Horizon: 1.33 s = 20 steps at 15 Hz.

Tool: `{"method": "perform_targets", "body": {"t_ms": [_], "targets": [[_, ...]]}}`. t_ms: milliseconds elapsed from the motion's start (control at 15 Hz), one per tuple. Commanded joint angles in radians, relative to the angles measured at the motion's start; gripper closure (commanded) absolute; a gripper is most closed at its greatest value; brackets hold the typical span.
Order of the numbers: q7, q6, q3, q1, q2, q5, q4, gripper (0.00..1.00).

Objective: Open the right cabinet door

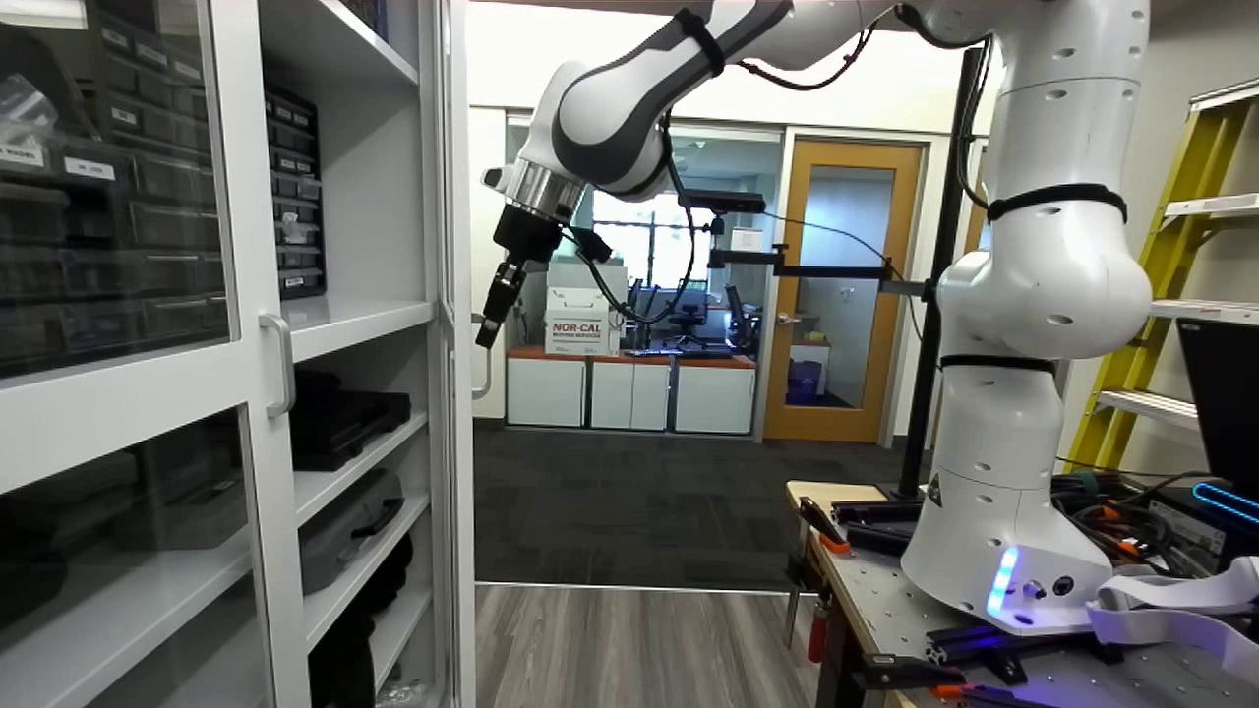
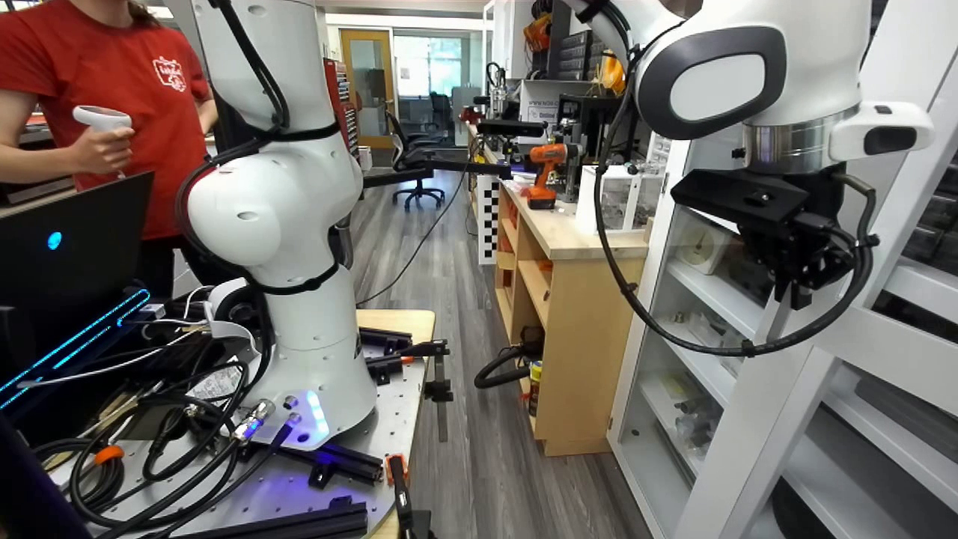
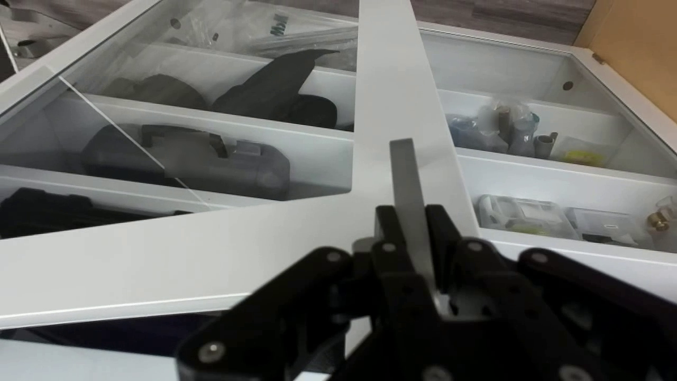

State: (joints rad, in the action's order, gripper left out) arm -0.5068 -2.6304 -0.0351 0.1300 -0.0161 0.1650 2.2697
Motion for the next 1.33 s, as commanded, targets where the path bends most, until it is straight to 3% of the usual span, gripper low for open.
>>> {"method": "perform_targets", "body": {"t_ms": [0, 867, 933, 1067, 1267], "targets": [[-0.009, -0.008, -0.077, 0.033, -0.051, -0.086, 0.044, 0.95], [0.027, 0.023, -0.134, 0.039, -0.153, -0.186, 0.134, 0.94], [0.028, 0.022, -0.136, 0.039, -0.160, -0.194, 0.141, 0.59], [0.063, 0.025, -0.139, 0.042, -0.171, -0.224, 0.150, 0.53], [0.149, 0.037, -0.137, 0.048, -0.179, -0.289, 0.154, 0.33]]}}
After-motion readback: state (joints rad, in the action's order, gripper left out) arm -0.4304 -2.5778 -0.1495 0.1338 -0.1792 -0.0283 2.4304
